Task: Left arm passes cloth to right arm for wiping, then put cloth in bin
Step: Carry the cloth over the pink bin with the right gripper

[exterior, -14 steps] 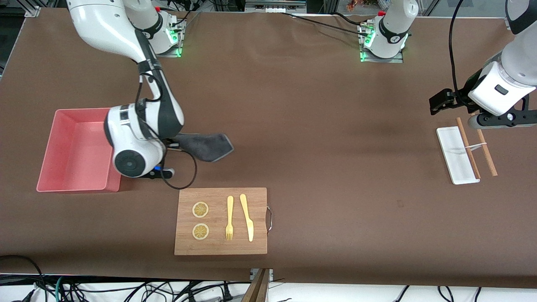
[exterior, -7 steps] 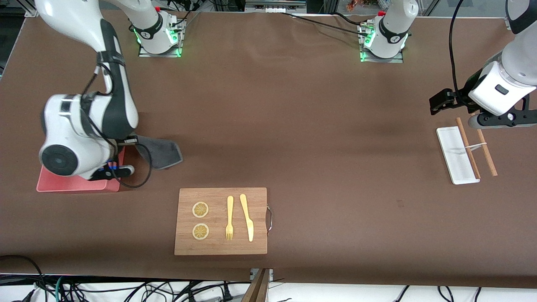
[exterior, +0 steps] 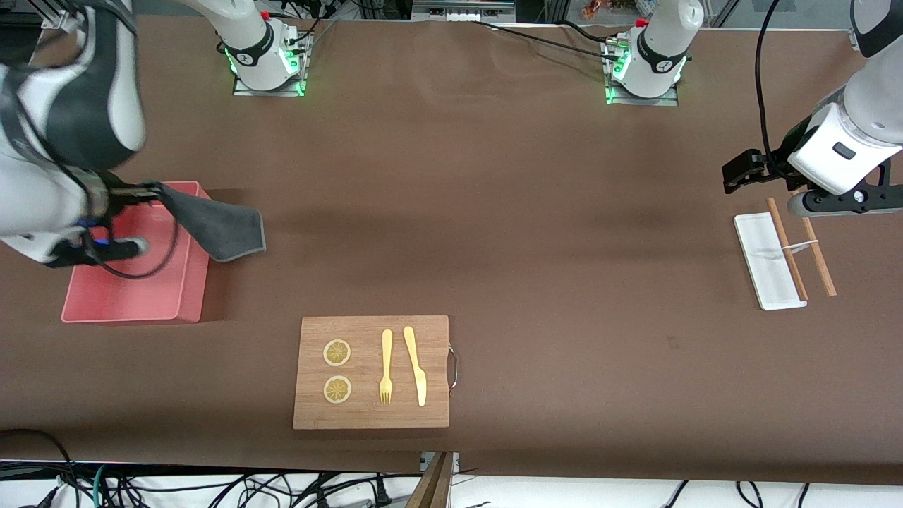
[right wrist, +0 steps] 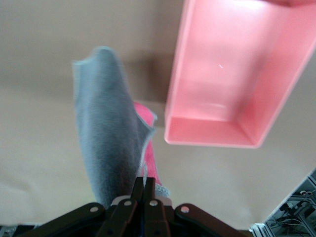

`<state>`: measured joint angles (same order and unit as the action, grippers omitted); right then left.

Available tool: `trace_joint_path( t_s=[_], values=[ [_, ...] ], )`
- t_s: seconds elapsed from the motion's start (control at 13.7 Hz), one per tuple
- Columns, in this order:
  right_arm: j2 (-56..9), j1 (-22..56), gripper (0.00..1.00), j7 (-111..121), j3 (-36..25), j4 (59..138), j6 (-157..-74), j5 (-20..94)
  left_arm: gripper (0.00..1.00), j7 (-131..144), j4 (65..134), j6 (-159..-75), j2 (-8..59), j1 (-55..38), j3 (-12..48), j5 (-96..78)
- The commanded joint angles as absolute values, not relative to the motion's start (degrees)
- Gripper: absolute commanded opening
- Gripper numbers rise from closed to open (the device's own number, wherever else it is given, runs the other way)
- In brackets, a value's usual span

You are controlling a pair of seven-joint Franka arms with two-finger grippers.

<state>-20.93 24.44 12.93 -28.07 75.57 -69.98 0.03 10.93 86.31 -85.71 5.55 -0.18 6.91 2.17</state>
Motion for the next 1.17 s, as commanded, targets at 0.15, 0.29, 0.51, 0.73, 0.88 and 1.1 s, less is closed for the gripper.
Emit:
trace_joint_path(
  t_s=[0.15, 0.29, 0.51, 0.73, 0.88, 1.1],
  values=[
    [-15.2, 16.2, 0.0, 25.8, -27.1, 77.1, -67.7, -6.8, 1.0, 11.4, 84.6, -84.7, 6.2, -0.4, 6.9, 2.0],
    [-15.2, 14.8, 0.0, 26.9, -27.1, 79.0, -69.5, -9.2, 1.0, 11.4, 84.6, -84.7, 6.2, -0.4, 6.9, 2.0],
    [-15.2, 12.2, 0.0, 29.0, -27.2, 86.0, -77.7, -9.6, 1.0, 11.4, 84.6, -84.7, 6.3, -0.4, 6.9, 2.0],
    [-15.6, 11.4, 0.0, 29.2, -27.4, 93.8, -87.5, -9.4, 1.0, 11.4, 84.6, -84.7, 6.3, -0.4, 6.9, 2.0],
    [-16.3, 11.3, 0.0, 29.0, -27.5, 97.8, -96.0, -8.9, 1.0, 11.4, 84.6, -84.7, 6.4, -0.4, 6.9, 2.1],
    [-18.0, 11.3, 0.0, 28.6, -27.3, 102.2, -105.7, -6.9, 1.0, 11.4, 84.6, -84.7, 6.4, -0.4, 6.9, 2.1]
  ],
)
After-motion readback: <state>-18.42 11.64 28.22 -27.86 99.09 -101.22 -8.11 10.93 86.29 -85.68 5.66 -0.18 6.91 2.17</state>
